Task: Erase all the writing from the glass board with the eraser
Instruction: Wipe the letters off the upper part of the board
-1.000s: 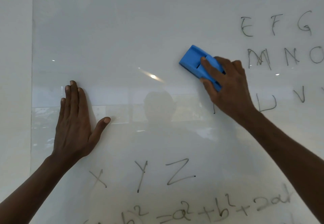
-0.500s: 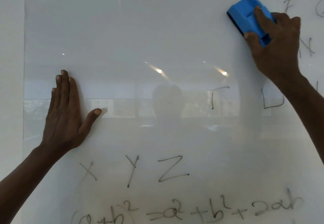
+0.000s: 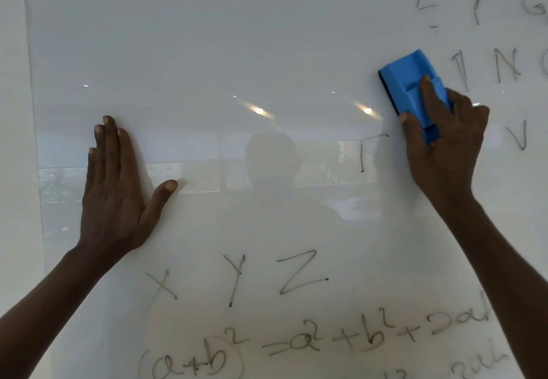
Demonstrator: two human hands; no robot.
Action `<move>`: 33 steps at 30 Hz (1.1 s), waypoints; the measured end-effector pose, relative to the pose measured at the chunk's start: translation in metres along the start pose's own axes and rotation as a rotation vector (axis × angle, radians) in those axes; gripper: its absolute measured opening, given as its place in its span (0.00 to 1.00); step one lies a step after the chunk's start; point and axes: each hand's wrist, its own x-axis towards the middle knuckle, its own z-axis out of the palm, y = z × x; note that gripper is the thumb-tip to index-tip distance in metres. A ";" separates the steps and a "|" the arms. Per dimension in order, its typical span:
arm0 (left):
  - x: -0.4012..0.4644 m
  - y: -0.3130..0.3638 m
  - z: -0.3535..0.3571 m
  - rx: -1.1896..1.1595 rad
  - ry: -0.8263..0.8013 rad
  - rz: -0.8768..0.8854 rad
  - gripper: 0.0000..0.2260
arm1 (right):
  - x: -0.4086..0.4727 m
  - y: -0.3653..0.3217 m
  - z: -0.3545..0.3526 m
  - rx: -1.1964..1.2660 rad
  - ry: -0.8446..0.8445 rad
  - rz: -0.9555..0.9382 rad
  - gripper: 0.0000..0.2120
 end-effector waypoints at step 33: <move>-0.015 -0.069 -0.006 -0.047 -0.015 0.110 0.39 | -0.127 -0.235 0.062 0.064 -0.248 -0.261 0.22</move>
